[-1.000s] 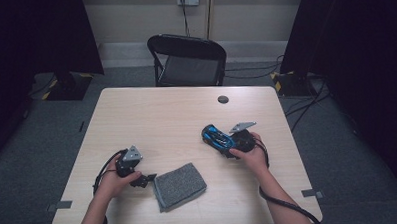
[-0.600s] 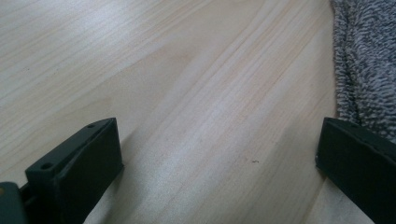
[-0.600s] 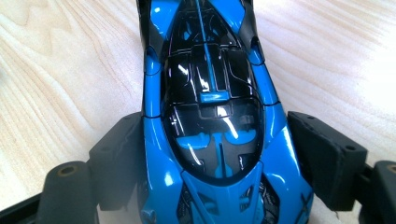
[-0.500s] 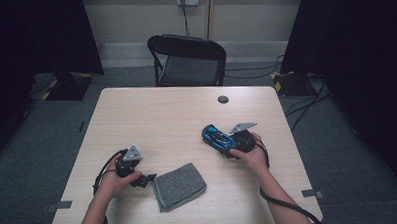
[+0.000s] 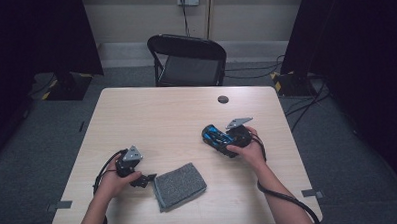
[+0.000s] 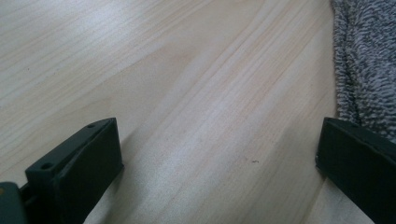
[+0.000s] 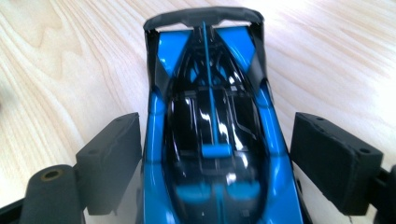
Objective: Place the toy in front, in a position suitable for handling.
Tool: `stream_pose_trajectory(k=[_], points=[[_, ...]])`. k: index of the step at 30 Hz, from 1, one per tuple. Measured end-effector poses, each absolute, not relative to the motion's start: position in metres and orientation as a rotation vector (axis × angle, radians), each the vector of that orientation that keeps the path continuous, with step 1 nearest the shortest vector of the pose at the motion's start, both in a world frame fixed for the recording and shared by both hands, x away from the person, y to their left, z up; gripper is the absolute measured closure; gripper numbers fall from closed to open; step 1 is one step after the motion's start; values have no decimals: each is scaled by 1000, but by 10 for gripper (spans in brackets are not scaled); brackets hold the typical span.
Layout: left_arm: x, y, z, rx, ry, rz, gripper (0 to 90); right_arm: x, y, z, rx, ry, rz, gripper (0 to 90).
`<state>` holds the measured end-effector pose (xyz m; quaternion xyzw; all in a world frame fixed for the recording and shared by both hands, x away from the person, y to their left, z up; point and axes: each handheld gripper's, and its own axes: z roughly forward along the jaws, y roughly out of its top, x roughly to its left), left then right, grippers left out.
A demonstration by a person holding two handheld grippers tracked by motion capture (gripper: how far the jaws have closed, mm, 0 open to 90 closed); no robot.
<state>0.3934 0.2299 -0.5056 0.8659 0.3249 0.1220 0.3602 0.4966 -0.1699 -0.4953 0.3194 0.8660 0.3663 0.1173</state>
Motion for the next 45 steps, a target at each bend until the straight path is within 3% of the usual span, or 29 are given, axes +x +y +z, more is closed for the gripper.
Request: stream_pose_trajectory(k=[5, 8, 11, 31, 45], points=[[394, 230, -506, 2233, 834, 314, 0, 499, -164, -500, 905, 2559, 1055, 171], [394, 230, -506, 2233, 834, 314, 0, 497, -165, -504, 909, 2515, 1090, 251], [394, 230, -506, 2233, 834, 314, 0, 496, -165, -503, 910, 2512, 1094, 259], [394, 230, -505, 2236, 830, 319, 0, 488, -160, -478, 905, 2575, 1056, 263], [394, 230, -506, 2235, 831, 319, 0, 462, -133, -488, 847, 2593, 1074, 263]])
